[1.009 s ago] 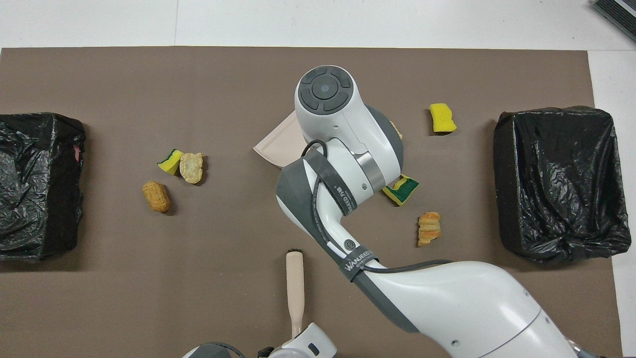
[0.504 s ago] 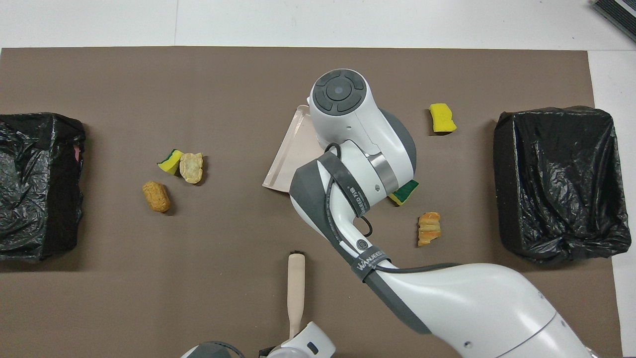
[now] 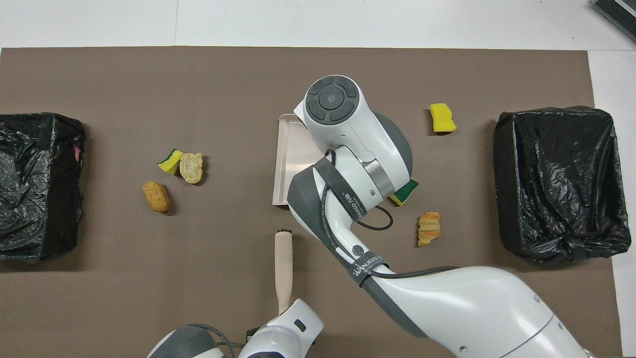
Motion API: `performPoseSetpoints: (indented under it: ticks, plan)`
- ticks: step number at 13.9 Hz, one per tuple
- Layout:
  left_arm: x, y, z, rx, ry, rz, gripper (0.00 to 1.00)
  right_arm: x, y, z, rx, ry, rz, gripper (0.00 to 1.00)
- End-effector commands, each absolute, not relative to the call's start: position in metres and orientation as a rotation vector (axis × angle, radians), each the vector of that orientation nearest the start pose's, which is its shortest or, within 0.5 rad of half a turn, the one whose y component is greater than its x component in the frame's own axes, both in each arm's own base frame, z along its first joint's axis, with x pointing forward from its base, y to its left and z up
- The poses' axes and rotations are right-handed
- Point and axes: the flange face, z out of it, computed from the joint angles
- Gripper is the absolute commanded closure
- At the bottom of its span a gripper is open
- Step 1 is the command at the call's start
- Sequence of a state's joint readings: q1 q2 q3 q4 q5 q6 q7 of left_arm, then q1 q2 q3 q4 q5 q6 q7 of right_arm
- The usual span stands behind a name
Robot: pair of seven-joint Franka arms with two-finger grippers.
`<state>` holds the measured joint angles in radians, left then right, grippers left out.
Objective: Sweep and dump trash in bin
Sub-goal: 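Lift the dustpan with the right gripper while the left gripper grasps the brush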
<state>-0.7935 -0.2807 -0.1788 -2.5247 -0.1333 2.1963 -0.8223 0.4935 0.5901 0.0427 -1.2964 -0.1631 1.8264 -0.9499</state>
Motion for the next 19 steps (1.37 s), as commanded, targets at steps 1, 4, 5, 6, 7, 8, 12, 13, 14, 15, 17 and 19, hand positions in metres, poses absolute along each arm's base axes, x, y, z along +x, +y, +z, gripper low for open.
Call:
performPoseSetpoints:
  ticks: [1,4,5,6,7,8,12,13,14,15,17,19]
  plan:
    - [0.255,-0.320,0.417,-3.114,0.124,0.098,1.00,0.619,0.345,0.392,-2.299,-2.324,0.125,1.00]
    - [0.285,-0.253,0.453,-3.083,0.163,0.169,1.00,0.608,0.358,0.376,-2.311,-2.294,0.120,1.00]
    - [0.300,-0.232,0.459,-3.072,0.127,0.218,1.00,0.606,0.360,0.374,-2.324,-2.279,0.123,1.00]
    - [0.318,-0.210,0.465,-3.073,0.049,0.239,1.00,0.604,0.361,0.372,-2.326,-2.273,0.129,1.00]
    - [0.339,-0.187,0.467,-3.071,0.039,0.225,1.00,0.602,0.365,0.371,-2.318,-2.277,0.129,1.00]
    - [0.361,-0.170,0.469,-3.053,0.125,0.221,1.00,0.601,0.366,0.372,-2.316,-2.276,0.128,1.00]
    - [0.472,-0.068,0.485,-3.103,0.038,0.199,1.00,0.601,0.364,0.369,-2.307,-2.285,0.136,0.87]
    - [0.497,-0.047,0.485,-3.099,0.059,0.193,1.00,0.600,0.364,0.367,-2.305,-2.285,0.141,0.84]
    - [0.518,-0.031,0.485,-3.071,0.100,0.183,1.00,0.600,0.362,0.366,-2.302,-2.289,0.132,0.67]
    - [0.540,-0.015,0.482,-3.060,0.139,0.147,1.00,0.600,0.358,0.361,-2.301,-2.294,0.116,0.63]
    - [0.564,0.019,0.465,-3.071,0.203,0.094,1.00,0.596,0.355,0.357,-2.300,-2.297,0.096,0.61]
    - [0.572,0.034,0.429,-3.079,0.216,0.093,1.00,0.594,0.353,0.355,-2.287,-2.309,0.107,0.58]
